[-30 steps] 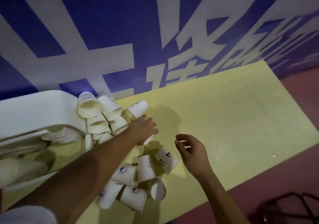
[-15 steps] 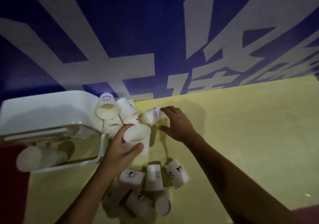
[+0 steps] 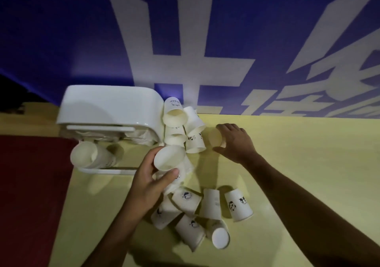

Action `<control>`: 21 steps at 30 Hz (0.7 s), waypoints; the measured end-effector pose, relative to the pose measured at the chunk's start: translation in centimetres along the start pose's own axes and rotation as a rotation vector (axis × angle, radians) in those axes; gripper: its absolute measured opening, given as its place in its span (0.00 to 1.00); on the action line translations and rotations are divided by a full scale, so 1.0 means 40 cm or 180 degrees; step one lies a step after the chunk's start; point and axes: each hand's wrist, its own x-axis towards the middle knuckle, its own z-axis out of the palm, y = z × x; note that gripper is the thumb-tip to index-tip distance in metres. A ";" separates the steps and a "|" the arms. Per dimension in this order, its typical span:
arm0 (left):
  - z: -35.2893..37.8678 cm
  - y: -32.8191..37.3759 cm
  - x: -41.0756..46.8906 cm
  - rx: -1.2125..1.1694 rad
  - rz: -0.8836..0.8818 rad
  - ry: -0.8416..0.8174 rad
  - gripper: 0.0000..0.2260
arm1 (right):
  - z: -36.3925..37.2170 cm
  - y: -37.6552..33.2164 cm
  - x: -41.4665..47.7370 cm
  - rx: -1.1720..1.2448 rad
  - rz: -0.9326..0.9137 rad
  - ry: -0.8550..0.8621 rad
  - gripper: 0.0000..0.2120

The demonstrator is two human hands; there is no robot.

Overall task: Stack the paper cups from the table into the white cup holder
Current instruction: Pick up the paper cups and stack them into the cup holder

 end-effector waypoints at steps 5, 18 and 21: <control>-0.133 0.020 -0.053 0.0432 0.0148 -0.0047 0.29 | -0.071 -0.126 -0.158 0.1703 0.0943 0.1152 0.35; -0.551 -0.003 -0.071 0.0481 0.0743 0.0807 0.29 | -0.025 -0.757 -0.229 0.3126 0.0568 0.1326 0.28; -0.585 -0.026 -0.041 0.0494 0.0879 0.0878 0.30 | -0.010 -0.819 -0.228 0.3230 0.0587 0.1452 0.28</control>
